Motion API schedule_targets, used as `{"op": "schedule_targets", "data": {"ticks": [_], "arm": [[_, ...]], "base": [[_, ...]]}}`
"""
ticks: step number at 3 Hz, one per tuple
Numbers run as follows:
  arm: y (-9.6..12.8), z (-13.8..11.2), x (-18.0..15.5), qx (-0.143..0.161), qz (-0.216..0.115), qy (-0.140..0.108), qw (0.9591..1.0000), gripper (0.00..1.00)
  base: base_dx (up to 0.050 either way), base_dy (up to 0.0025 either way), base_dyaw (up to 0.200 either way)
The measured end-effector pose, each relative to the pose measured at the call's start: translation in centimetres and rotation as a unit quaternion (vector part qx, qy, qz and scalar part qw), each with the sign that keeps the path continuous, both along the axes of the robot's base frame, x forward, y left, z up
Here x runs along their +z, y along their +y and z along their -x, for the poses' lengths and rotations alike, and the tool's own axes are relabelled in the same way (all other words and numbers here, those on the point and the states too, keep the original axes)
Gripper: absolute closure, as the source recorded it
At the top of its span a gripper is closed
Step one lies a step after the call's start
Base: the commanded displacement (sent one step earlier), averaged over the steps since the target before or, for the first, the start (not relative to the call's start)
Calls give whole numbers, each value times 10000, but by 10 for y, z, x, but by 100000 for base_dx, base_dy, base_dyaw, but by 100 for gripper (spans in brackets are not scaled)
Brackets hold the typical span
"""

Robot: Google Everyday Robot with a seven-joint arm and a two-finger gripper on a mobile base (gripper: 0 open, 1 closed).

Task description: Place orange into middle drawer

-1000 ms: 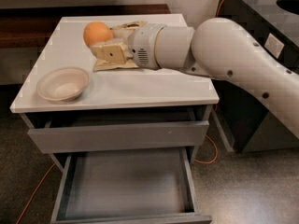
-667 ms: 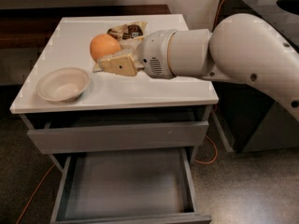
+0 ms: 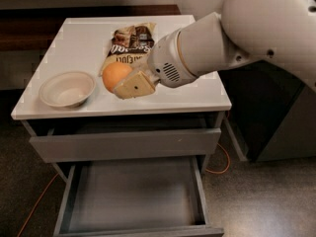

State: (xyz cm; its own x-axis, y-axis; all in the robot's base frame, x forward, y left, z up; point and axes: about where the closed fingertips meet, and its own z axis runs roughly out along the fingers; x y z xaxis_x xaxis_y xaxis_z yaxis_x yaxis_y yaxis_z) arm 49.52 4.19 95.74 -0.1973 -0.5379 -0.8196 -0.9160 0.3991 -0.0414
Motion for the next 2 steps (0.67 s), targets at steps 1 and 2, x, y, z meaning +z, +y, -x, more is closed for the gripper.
{"op": "schedule_targets", "data": {"ticks": [1, 2], "arm": [[2, 18, -16, 300, 286, 299, 9987, 100], [2, 18, -16, 296, 283, 298, 9987, 100]], "base": [[0, 0, 0], [0, 0, 0]]}}
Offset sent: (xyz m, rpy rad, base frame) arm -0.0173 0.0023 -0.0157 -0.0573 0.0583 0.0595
